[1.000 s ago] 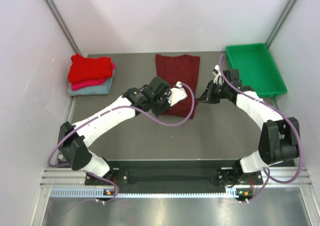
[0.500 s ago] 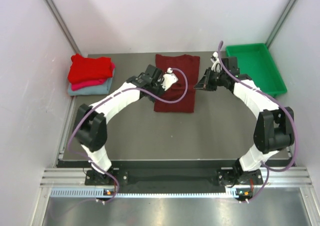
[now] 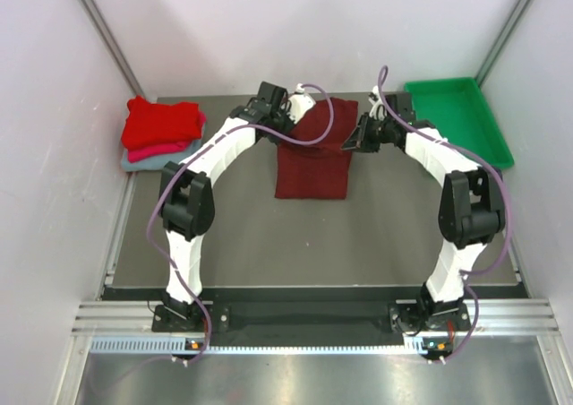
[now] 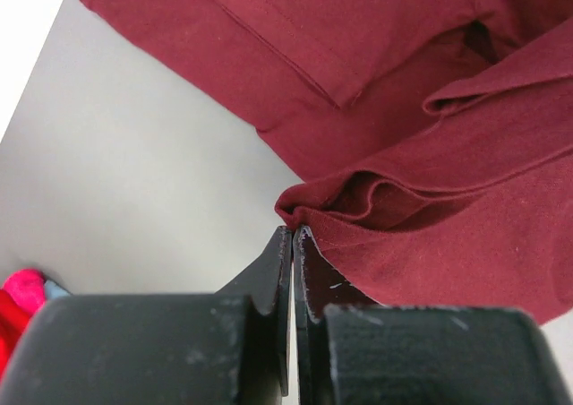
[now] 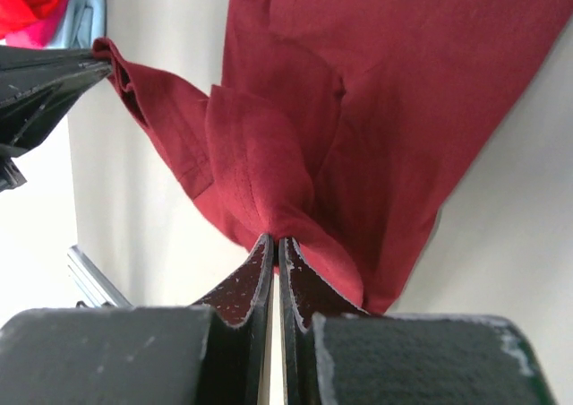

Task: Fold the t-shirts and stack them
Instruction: Fold the tshirt

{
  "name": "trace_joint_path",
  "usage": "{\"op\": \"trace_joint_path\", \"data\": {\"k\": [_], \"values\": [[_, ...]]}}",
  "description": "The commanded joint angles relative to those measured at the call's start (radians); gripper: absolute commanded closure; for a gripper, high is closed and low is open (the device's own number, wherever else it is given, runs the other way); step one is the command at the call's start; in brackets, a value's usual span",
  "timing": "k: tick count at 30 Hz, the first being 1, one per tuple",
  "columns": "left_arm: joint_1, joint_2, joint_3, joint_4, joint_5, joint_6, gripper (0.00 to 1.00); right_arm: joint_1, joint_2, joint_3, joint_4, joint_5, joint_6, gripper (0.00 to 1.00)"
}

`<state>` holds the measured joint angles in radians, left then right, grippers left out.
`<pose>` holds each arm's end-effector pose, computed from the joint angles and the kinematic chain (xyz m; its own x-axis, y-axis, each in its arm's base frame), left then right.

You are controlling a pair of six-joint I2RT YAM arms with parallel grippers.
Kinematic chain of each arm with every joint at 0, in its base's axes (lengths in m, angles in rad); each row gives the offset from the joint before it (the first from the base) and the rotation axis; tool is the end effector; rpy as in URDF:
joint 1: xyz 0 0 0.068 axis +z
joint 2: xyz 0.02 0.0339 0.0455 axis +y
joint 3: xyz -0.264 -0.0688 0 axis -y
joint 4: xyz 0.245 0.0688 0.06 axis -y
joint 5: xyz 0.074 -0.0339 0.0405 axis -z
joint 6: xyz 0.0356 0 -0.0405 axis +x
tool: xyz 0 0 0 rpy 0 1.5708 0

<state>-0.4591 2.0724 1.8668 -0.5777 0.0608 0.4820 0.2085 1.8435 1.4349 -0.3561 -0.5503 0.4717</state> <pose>0.4263 -0.2132 0.2764 -0.3376 0.6830 -0.6477 0.7194 0.6310 0.2905 0.4022 0.1041 0.2532 -0.8513 0.2158 -0.4783 -0.1783 0.7384 0.6504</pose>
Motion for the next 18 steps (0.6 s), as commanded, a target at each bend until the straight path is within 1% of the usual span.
{"op": "trace_joint_path", "data": {"k": [1, 5, 10, 15, 18], "values": [[0.007, 0.034, 0.051, 0.022, 0.030, 0.033, 1.00, 0.009, 0.046, 0.071, 0.046, 0.001, -0.011, 1.00], [0.013, 0.086, 0.090, 0.044, 0.028, 0.029, 1.00, 0.011, 0.104, 0.130, 0.046, 0.000, -0.015, 1.00], [0.022, 0.172, 0.186, 0.047, 0.028, 0.023, 1.00, 0.006, 0.155, 0.182, 0.036, 0.019, -0.027, 1.00], [0.027, 0.238, 0.274, 0.062, 0.019, 0.017, 1.00, -0.006, 0.169, 0.205, 0.028, 0.035, -0.031, 1.00], [0.031, 0.261, 0.301, 0.088, 0.013, 0.013, 1.00, -0.015, 0.175, 0.214, 0.026, 0.042, -0.036, 1.00]]}}
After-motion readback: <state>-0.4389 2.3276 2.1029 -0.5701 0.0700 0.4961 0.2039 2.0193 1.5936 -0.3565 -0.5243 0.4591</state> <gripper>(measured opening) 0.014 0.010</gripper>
